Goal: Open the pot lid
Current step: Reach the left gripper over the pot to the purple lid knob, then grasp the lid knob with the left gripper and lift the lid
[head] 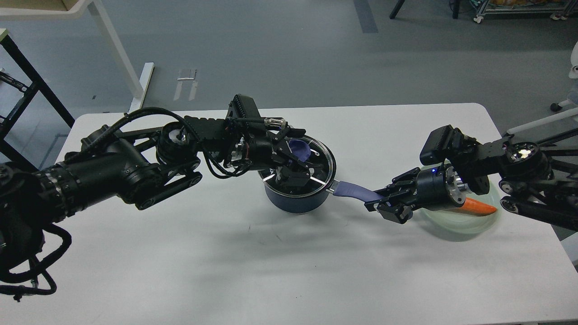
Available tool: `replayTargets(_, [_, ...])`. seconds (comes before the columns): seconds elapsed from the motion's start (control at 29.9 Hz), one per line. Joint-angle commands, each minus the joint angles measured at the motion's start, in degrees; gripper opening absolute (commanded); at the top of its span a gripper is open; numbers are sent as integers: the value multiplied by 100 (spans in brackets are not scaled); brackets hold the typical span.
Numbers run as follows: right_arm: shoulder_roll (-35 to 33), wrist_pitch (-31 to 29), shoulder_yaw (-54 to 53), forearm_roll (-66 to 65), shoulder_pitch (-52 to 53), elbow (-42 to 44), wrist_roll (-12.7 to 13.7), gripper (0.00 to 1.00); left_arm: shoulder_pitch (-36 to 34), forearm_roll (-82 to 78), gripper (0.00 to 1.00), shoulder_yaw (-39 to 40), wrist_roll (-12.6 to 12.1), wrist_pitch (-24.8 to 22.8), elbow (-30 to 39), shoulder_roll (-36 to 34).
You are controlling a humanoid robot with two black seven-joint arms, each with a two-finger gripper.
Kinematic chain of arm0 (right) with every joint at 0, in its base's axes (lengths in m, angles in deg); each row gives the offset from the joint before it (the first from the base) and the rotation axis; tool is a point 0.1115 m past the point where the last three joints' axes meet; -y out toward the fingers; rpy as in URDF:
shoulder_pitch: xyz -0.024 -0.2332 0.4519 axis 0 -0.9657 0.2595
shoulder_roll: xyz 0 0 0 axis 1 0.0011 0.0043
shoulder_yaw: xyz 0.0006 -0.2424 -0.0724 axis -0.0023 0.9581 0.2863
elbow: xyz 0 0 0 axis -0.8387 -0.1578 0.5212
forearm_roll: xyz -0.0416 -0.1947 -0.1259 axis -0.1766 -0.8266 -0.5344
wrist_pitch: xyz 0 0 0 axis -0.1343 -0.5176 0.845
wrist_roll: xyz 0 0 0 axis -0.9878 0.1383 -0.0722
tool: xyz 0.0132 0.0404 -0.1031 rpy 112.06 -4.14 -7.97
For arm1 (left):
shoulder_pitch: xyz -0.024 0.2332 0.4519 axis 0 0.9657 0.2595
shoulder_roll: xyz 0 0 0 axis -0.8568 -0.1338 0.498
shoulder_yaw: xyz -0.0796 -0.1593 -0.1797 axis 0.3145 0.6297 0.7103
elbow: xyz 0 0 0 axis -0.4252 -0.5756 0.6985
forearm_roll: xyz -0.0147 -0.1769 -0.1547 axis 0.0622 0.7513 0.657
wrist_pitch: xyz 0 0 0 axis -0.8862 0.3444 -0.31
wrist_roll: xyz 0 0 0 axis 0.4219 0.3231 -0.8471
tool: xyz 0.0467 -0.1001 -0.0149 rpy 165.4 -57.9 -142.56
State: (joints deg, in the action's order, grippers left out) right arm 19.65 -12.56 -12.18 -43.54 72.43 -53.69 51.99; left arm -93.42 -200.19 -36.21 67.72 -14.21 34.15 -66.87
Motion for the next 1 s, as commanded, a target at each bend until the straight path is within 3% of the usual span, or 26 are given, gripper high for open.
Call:
replayTargets(0.0, [0, 4, -3, -8, 9, -1, -2, 26, 51, 4, 99, -19, 0, 5, -97, 13])
replayTargets(0.97, [-9, 4, 6, -8, 0, -10, -2, 26, 130, 75, 99, -37, 0, 14, -238, 13])
